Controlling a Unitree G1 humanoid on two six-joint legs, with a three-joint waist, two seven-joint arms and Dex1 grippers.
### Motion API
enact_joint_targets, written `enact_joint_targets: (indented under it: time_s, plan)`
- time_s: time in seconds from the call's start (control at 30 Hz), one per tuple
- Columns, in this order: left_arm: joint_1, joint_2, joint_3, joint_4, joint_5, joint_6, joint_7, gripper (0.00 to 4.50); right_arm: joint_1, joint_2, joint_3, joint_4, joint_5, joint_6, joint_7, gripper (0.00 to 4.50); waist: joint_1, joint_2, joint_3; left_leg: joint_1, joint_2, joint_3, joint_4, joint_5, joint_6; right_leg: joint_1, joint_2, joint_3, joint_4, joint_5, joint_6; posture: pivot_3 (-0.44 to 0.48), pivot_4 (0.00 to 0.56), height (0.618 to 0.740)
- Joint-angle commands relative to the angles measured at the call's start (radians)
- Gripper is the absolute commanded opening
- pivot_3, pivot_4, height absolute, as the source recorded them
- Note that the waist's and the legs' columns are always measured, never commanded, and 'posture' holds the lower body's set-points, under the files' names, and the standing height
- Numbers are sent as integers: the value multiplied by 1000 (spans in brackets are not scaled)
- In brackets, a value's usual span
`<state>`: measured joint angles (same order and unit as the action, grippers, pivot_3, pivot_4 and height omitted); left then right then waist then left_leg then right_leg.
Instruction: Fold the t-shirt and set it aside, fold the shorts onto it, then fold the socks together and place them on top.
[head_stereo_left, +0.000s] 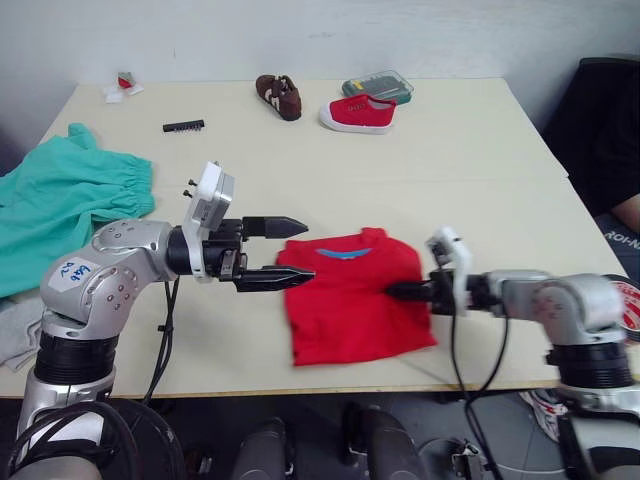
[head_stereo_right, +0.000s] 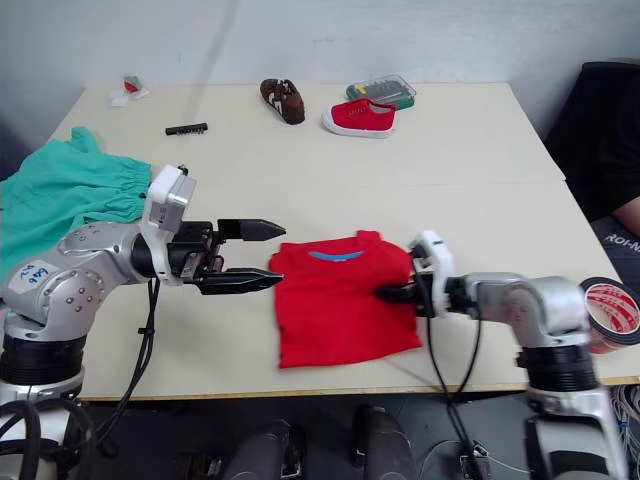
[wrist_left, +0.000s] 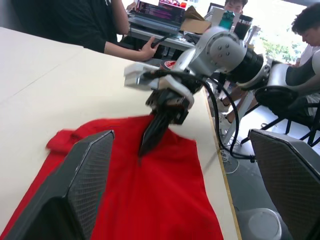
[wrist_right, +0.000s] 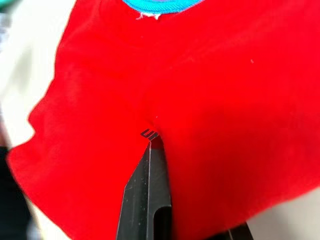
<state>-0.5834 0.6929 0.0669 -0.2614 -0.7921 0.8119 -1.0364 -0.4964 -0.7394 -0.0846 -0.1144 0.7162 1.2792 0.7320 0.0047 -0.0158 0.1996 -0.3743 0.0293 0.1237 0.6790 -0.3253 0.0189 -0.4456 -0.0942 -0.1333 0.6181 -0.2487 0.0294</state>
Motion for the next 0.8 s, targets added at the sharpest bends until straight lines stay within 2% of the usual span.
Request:
enact_joint_targets:
  time_s: [0.03,0.17,0.33,0.43,0.6,0.8]
  plan:
    - [-12,-5,-2,-1,17,-42,-6,4500,70,-164,-86,15,-32,-51,69,23,3,0,0,0,0,0,0,0,0,0,0,0,-1,0,0,0,150,740]
    - [-22,-19,-16,22,36,-64,-10,4500,156,-308,-112,132,-114,-196,142,23,13,0,0,0,0,1,0,-1,2,0,0,0,-2,0,1,0,150,740]
    - [-26,-28,-45,35,62,-97,-28,4500,191,-329,-68,246,-255,-396,128,23,7,0,0,1,1,3,0,0,1,0,2,2,-2,1,2,0,150,740]
    - [-45,-36,-53,49,68,-100,-28,4500,225,-304,-84,207,-235,-385,142,23,10,0,0,1,1,3,0,0,0,0,2,1,-1,1,2,0,150,740]
    - [-59,-37,-57,61,74,-102,-37,4500,276,-281,-126,138,-241,-372,99,1367,17,0,0,1,1,2,1,0,0,1,1,2,-1,1,2,0,150,740]
    - [-45,-14,-38,62,82,-107,-42,4500,381,-314,-399,107,-273,-410,8,3486,22,1,1,0,0,2,1,0,0,0,1,1,-2,1,2,0,150,740]
